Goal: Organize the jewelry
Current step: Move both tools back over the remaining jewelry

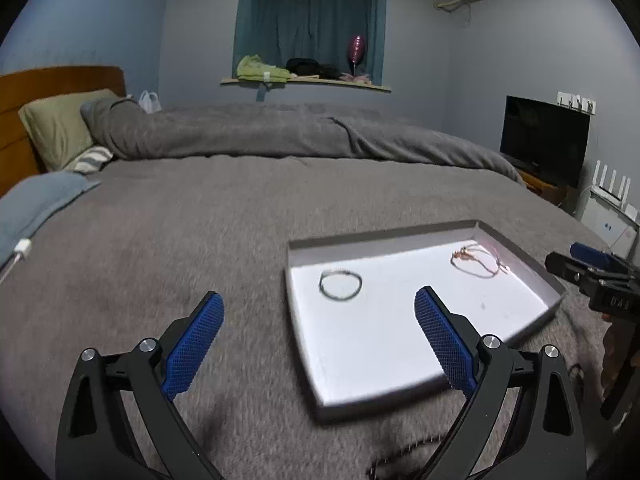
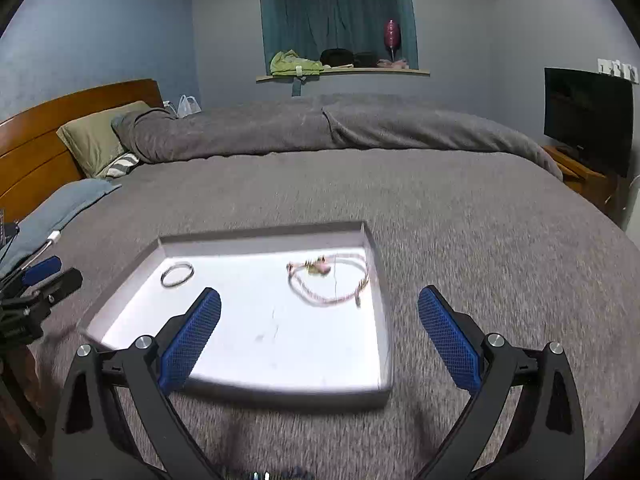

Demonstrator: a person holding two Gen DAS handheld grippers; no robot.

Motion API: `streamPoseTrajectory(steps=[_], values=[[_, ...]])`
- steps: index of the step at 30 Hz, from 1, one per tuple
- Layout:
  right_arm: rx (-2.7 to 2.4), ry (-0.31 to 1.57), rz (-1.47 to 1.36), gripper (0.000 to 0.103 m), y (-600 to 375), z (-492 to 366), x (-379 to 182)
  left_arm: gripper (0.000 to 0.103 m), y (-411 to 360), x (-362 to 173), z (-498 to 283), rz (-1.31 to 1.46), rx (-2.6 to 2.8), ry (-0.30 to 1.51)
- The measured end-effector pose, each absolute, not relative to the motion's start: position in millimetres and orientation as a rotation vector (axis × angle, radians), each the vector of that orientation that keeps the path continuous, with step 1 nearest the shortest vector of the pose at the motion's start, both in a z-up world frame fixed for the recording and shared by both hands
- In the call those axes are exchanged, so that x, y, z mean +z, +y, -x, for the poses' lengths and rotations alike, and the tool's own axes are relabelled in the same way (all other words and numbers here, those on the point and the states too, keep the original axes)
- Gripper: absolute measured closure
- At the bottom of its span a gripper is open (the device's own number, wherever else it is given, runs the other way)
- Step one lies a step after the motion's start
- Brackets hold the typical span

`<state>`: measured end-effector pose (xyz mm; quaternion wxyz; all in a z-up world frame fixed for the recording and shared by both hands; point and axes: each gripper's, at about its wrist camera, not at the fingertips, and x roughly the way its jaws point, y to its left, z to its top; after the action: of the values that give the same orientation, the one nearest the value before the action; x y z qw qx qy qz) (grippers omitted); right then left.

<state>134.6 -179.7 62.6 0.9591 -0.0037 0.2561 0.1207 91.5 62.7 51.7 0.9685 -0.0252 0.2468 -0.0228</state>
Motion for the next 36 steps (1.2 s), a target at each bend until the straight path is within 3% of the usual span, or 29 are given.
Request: streamPoseTrajectory(steps=[21, 36], values=[[0.192, 0.557, -0.032, 0.005, -228, -57, 30, 0.007, 83, 17, -23, 0.133, -0.059, 0.571], [0.261, 0.595, -0.012, 0.005, -229, -25, 14, 0.007, 34, 1, 17, -0.025, -0.210, 0.615]])
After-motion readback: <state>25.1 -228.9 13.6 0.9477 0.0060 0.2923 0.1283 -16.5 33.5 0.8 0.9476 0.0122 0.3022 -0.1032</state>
